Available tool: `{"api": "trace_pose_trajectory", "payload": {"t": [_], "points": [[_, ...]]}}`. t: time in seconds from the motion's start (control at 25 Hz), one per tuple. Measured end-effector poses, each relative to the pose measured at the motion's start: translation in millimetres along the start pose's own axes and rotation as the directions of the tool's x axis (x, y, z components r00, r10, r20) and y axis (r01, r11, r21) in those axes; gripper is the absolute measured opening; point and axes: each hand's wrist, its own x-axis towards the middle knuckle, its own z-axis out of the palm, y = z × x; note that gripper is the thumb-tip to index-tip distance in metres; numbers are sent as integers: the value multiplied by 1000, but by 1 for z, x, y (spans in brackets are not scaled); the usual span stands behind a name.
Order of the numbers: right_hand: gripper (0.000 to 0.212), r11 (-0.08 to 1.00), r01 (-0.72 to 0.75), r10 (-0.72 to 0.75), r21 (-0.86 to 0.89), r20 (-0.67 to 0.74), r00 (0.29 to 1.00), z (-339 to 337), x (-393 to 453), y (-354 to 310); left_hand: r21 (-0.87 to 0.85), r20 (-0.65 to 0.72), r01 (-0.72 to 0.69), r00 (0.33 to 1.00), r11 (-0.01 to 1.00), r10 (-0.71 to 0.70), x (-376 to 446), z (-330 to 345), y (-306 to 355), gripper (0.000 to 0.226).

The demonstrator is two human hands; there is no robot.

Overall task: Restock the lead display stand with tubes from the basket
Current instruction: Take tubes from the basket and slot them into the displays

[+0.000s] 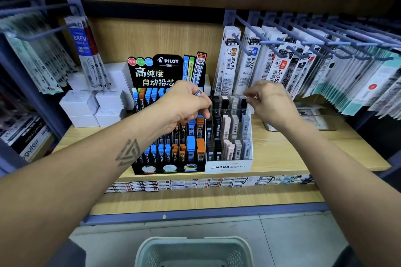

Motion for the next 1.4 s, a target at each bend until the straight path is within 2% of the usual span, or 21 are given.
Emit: {"api": "trace_pose_trajectory", "payload": {"t": [0.08,0.12,0.2,0.28,0.4,0.48,0.56,0.68,0.72,0.8,0.88,1.04,1.12,1.2,1.28,1.36,1.4], "points": [[17,993,-41,48,111,-60,997,-6,0,-9,-57,67,64,996,996,-60,-2,-1,0,18],[15,960,-82,103,269,-67,992,-10,-2,-18,-103,118,100,989,990,-87,-4,-2,-1,22],[16,755,-149,145,638,60,988,-19,-8,-48,-197,219,143,971,970,-99,-10,-6,-1,27],[23,563,-151,0,813,183,983,-23,-16,-74,-262,301,145,951,954,-62,-18,-10,-3,32],[22,465,-156,-162,872,257,953,-22,-22,-96,-329,378,124,926,936,10,-27,-23,-7,45],[17,454,-169,-142,875,258,956,-18,-19,-102,-316,444,126,896,940,29,-34,-36,-9,40],[15,433,-194,-96,880,259,961,-15,-16,-105,-210,453,113,891,971,-6,-44,-50,-11,27],[13,411,-254,-44,876,297,954,-12,-13,-111,-52,251,82,966,995,-66,-53,-70,-17,11],[12,431,-269,-47,861,319,947,-11,-12,-113,-50,167,52,985,997,-43,-54,-77,-19,10],[9,540,-255,-85,802,354,931,-9,-12,-120,-68,19,-16,1000,998,17,-55,-88,-22,14],[12,623,-176,-162,762,346,924,-6,-12,-133,-74,-65,-55,997,996,50,-56,-97,-22,14],[20,754,83,-318,651,252,914,7,-10,-165,4,-87,-82,993,997,82,-59,-106,-21,11],[21,786,82,-292,613,252,923,11,-9,-173,79,-75,-117,990,990,123,-59,-107,-19,9],[18,722,5,-265,691,270,926,10,-8,-178,96,-84,-150,984,984,158,-60,-107,-18,9],[25,640,-75,-246,765,296,923,9,-9,-181,60,-101,-161,981,985,166,-59,-109,-20,15],[38,653,-101,-205,751,304,930,8,-8,-179,81,-131,-161,976,984,171,-56,-111,-26,21],[36,662,-108,-170,742,288,942,8,-7,-178,175,-164,-169,967,970,198,-53,-113,-30,18]]}}
